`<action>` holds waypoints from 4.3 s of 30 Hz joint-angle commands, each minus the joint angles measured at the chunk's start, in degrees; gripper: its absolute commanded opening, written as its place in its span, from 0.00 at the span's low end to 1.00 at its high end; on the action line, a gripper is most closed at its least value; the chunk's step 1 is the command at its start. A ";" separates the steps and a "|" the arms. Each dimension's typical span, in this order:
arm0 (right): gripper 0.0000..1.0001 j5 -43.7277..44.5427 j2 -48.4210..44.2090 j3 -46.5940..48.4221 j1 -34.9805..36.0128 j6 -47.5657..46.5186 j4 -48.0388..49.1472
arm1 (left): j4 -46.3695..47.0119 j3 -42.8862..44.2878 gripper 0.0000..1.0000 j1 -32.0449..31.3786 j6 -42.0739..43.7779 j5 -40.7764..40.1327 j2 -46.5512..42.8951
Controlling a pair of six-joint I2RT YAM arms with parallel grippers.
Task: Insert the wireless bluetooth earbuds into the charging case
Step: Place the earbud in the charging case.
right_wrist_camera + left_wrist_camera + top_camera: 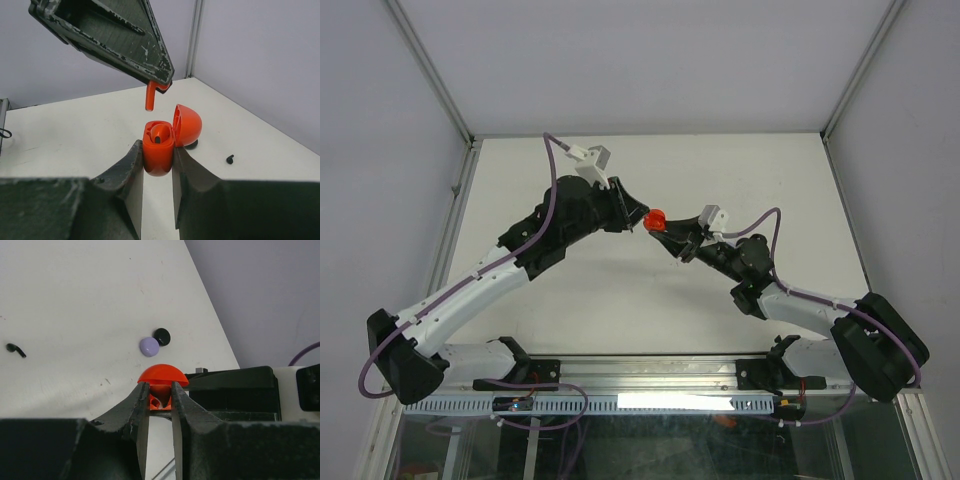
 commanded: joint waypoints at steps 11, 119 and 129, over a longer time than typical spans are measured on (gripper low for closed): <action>0.00 -0.54 -0.18 2.17 0.41 -0.35 4.92 | 4.42 -0.18 0.21 -4.03 -0.07 -2.81 0.69; 0.00 -0.07 -0.98 1.16 0.35 2.38 7.55 | 23.59 -11.14 0.21 -10.97 3.56 -21.28 -3.78; 0.00 -0.21 -0.93 1.22 0.36 2.38 7.39 | 28.61 -13.67 0.21 -12.67 5.39 -22.82 -5.43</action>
